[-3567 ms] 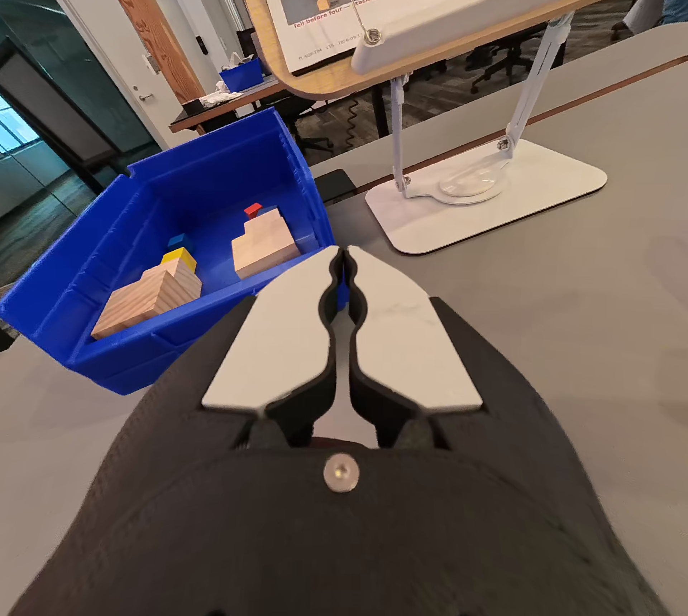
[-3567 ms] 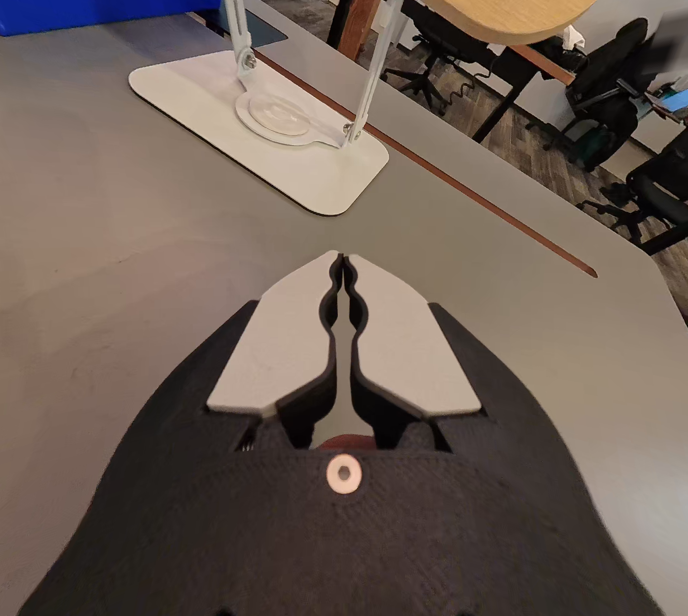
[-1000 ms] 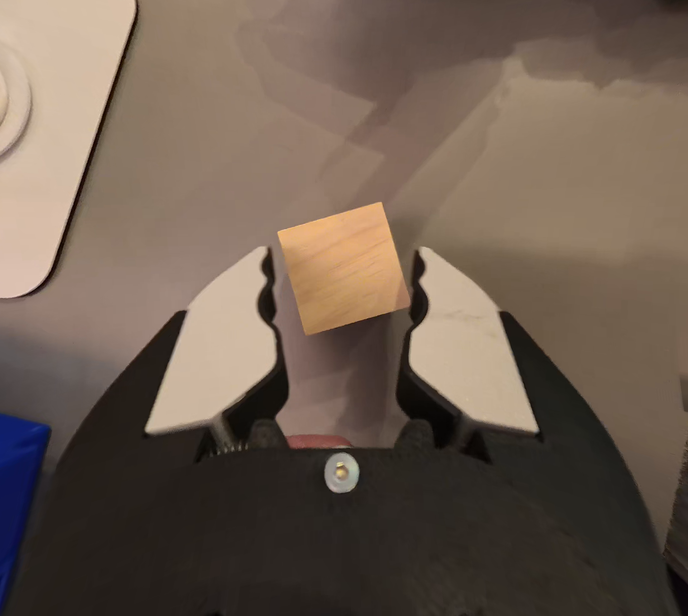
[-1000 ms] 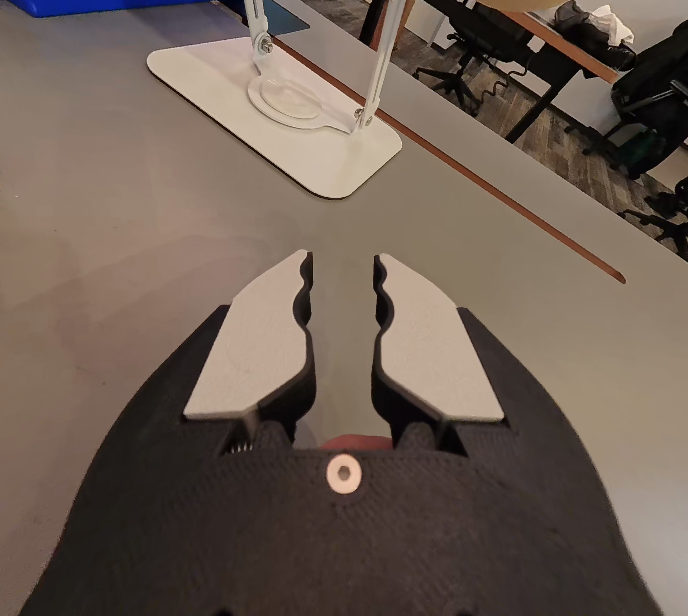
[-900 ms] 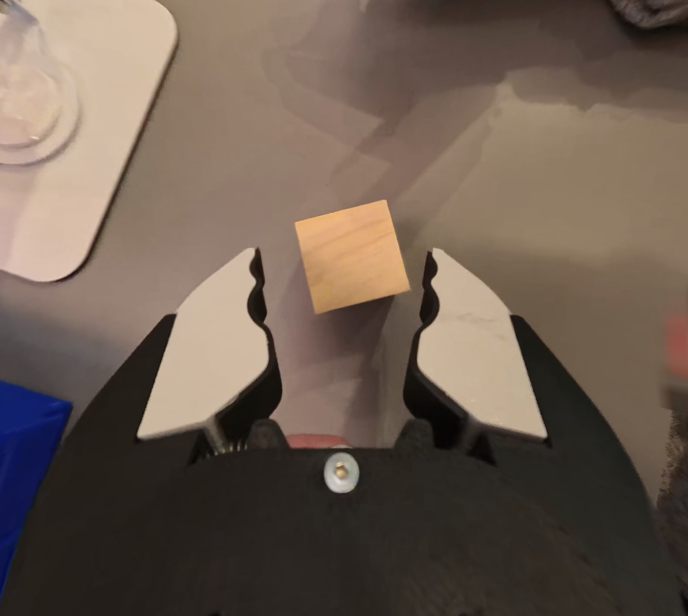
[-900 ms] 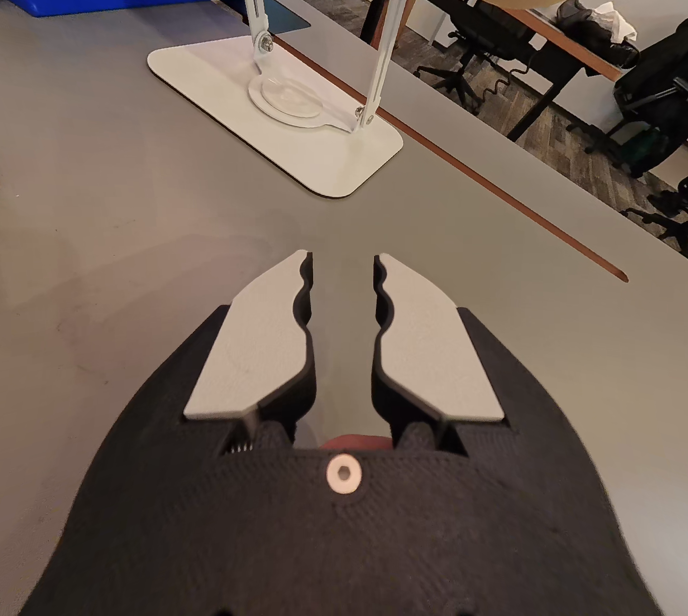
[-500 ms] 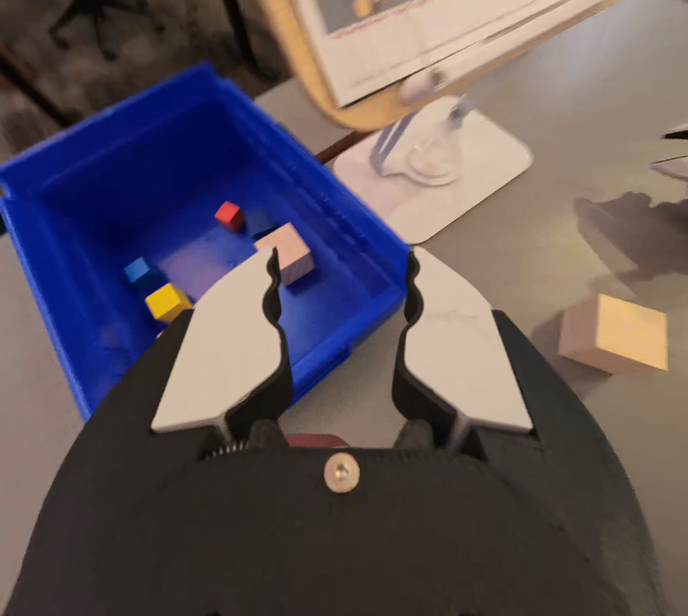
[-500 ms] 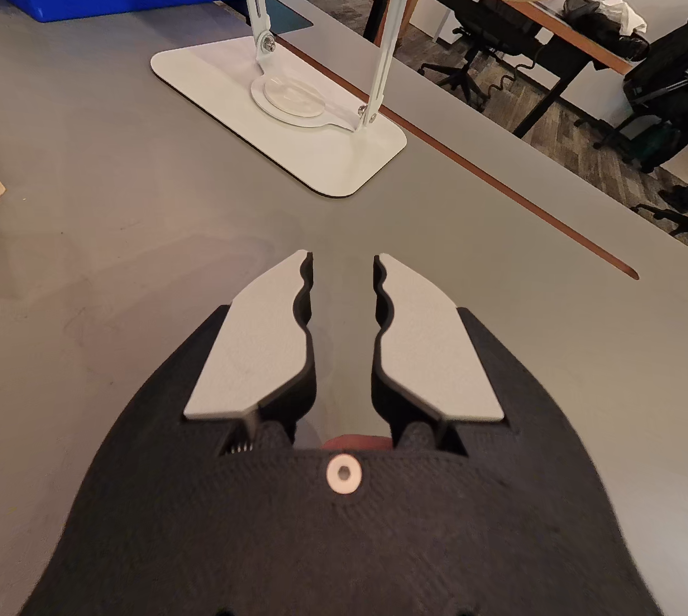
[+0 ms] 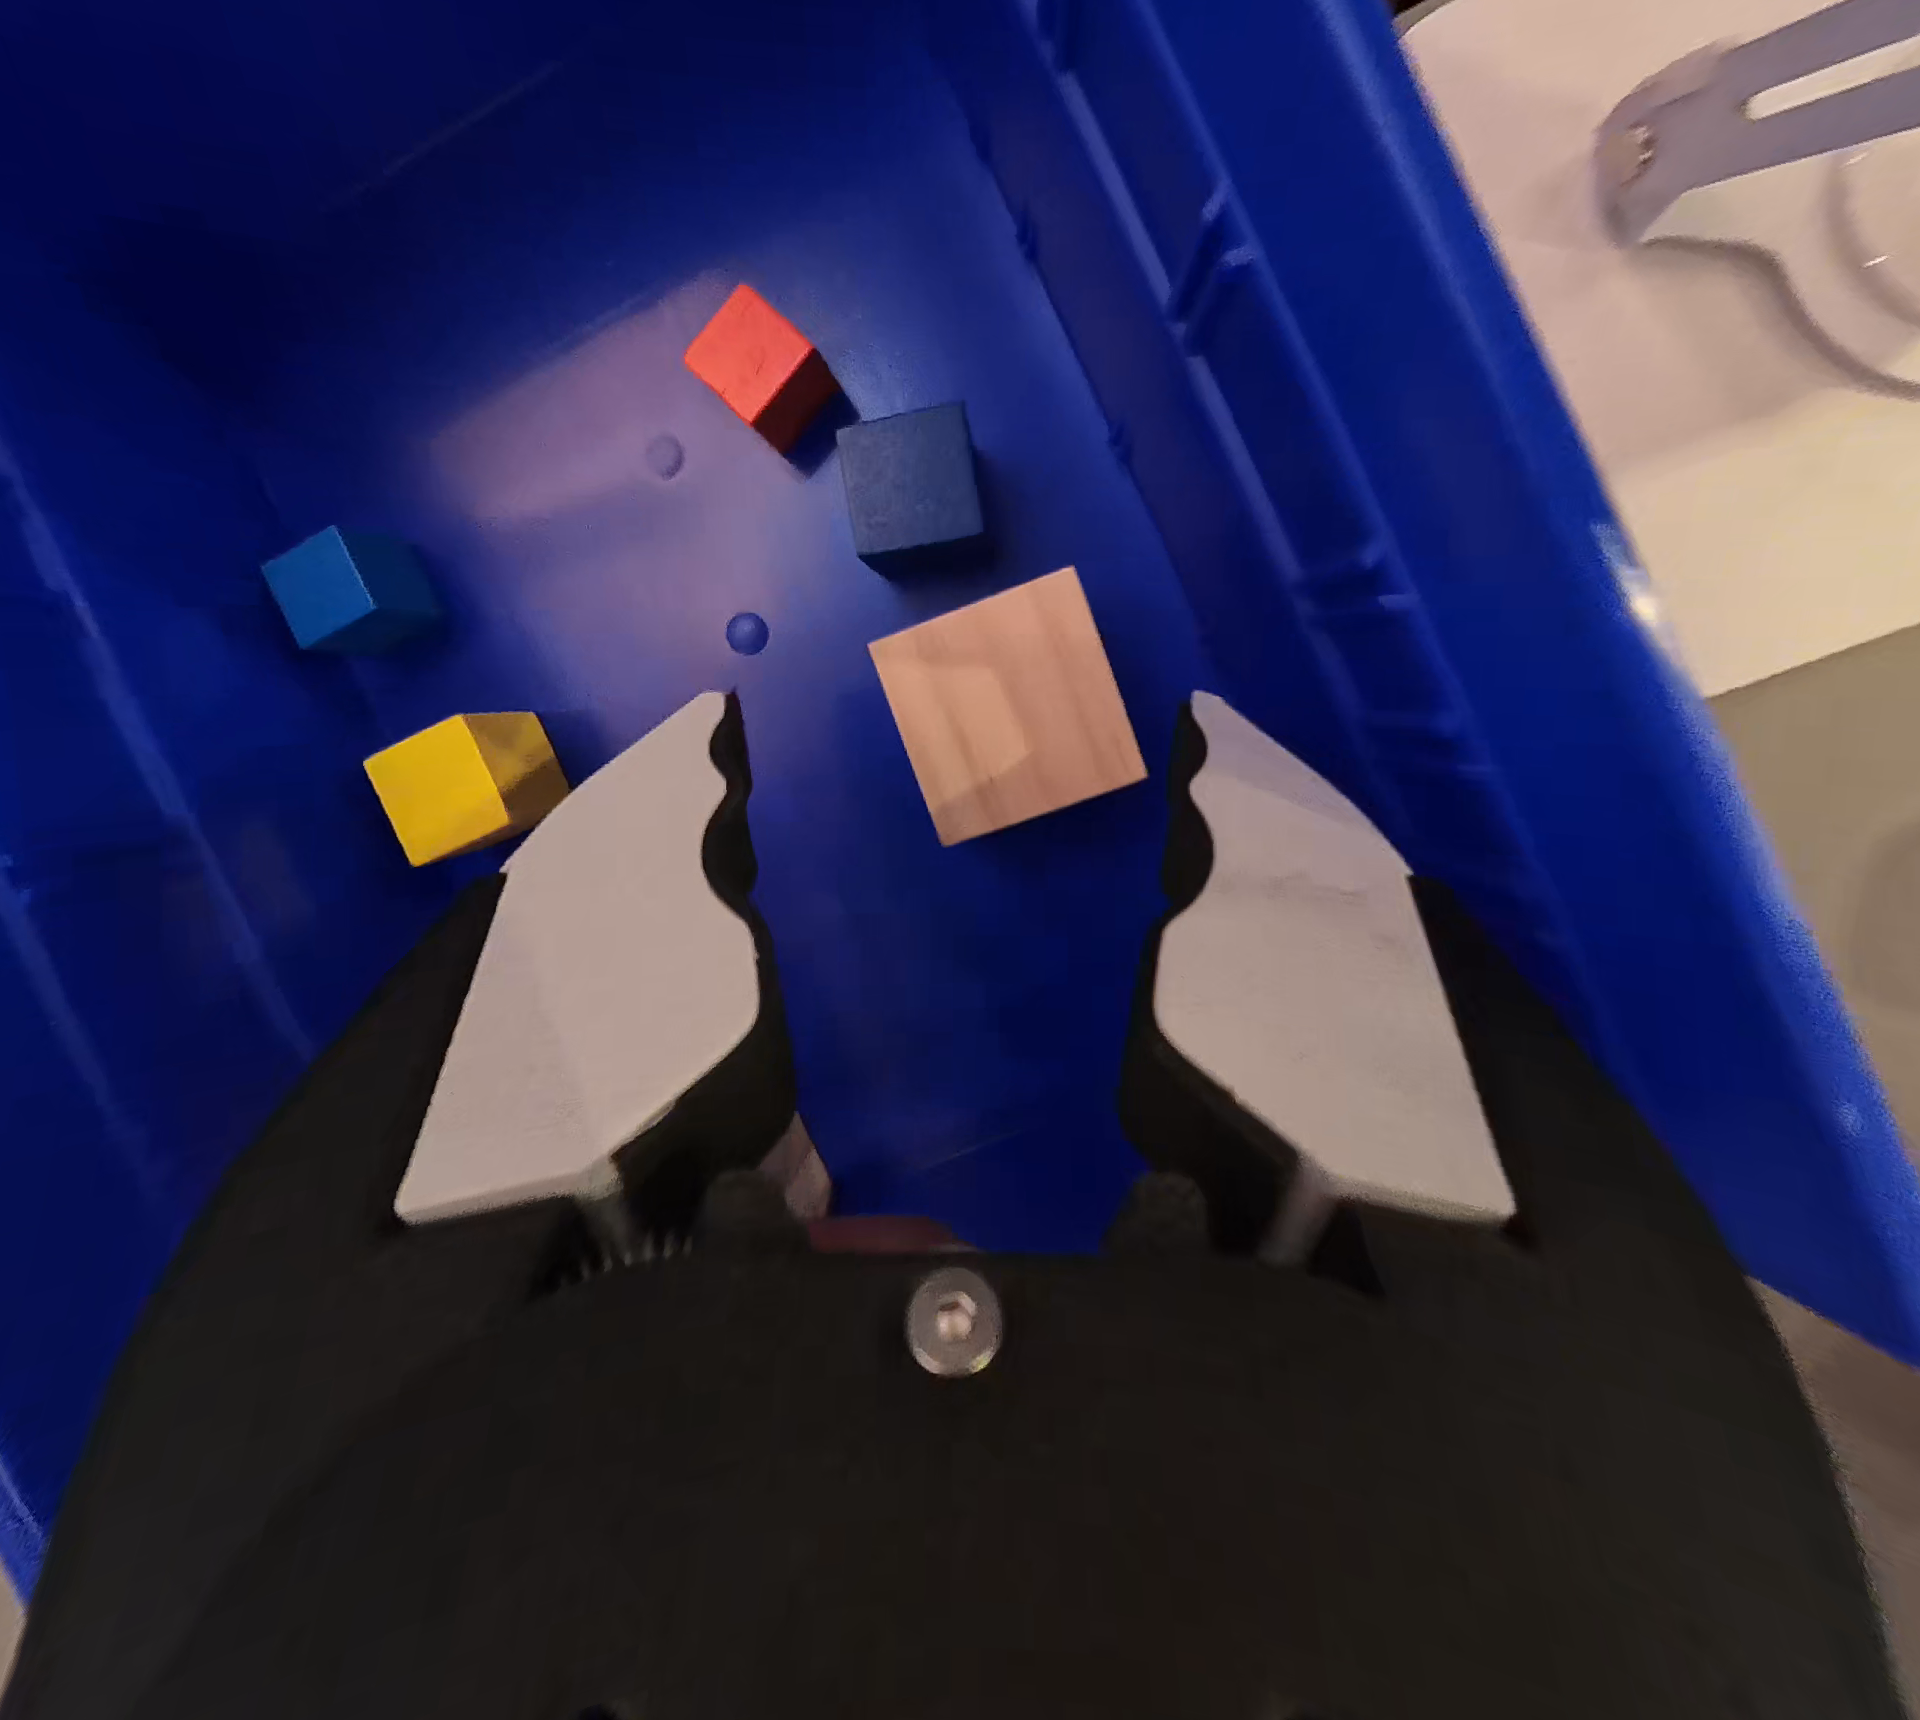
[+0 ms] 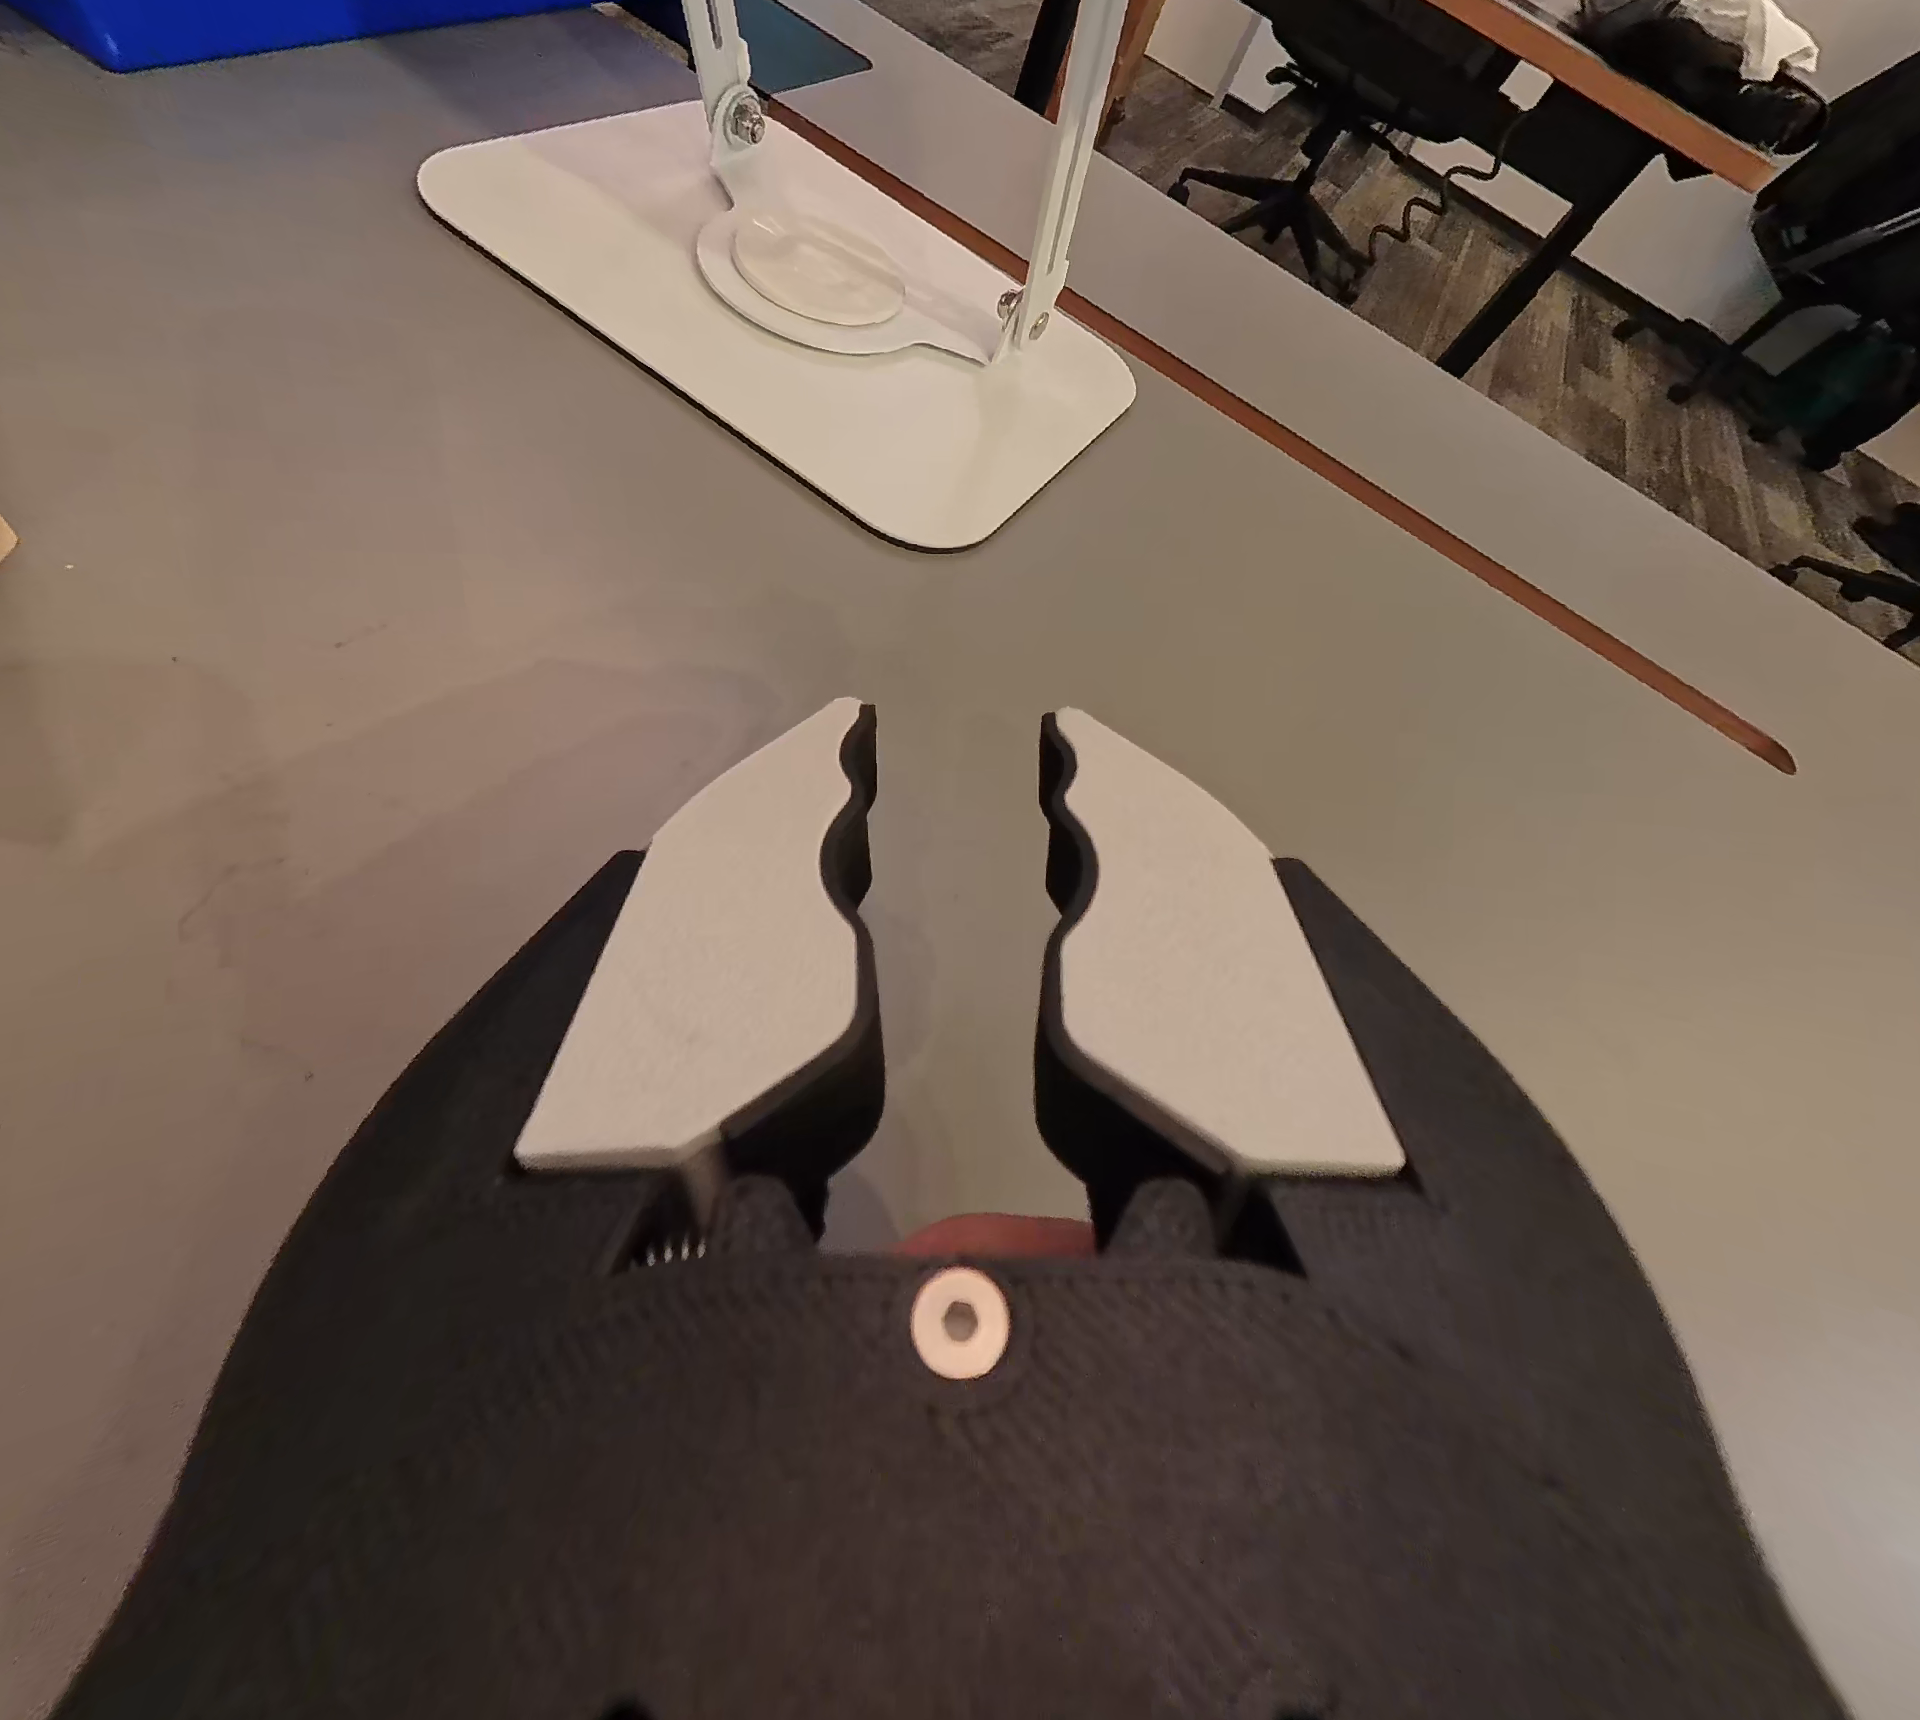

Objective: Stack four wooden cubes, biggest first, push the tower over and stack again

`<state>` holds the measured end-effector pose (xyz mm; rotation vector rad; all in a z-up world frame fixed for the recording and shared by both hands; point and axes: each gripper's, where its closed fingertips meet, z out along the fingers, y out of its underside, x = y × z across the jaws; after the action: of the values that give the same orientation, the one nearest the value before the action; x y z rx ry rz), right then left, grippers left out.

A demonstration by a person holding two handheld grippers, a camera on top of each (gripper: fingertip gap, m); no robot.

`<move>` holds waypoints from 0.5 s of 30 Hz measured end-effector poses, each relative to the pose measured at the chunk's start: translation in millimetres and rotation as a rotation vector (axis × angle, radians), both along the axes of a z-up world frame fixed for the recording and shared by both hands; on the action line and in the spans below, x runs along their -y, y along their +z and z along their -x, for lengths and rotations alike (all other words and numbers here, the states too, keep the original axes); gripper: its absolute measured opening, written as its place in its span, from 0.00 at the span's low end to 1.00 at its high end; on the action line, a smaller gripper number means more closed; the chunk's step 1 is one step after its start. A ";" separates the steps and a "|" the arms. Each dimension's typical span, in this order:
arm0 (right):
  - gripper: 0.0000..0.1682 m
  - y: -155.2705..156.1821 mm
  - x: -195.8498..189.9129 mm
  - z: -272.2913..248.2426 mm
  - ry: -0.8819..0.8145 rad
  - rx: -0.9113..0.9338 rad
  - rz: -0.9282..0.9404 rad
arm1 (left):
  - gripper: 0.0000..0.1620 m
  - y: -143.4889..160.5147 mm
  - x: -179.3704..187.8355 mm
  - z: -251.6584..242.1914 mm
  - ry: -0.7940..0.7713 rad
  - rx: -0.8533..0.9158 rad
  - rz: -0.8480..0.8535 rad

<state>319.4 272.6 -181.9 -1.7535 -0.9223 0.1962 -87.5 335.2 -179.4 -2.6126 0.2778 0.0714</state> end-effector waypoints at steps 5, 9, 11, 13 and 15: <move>0.18 0.9 0.8 1.2 0.005 -0.002 -0.001 | 0.30 -12.4 -5.6 -0.4 -0.008 0.012 0.026; 0.18 2.3 0.7 0.6 0.004 -0.010 -0.001 | 0.29 -9.1 -3.0 1.9 -0.054 -0.004 -0.007; 0.18 2.0 1.3 1.6 0.008 -0.010 0.001 | 0.28 3.7 3.0 1.2 -0.088 0.004 -0.058; 0.18 1.4 2.0 3.1 0.015 -0.012 0.005 | 0.28 24.9 14.5 -6.2 -0.152 0.043 -0.125; 0.18 -0.5 3.0 4.5 0.023 -0.007 0.011 | 0.28 48.1 34.5 -13.8 -0.217 0.063 -0.175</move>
<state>314.9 269.6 -182.5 -1.7519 -0.9383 0.2234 -73.7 300.7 -131.3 -2.3915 0.5072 -0.0593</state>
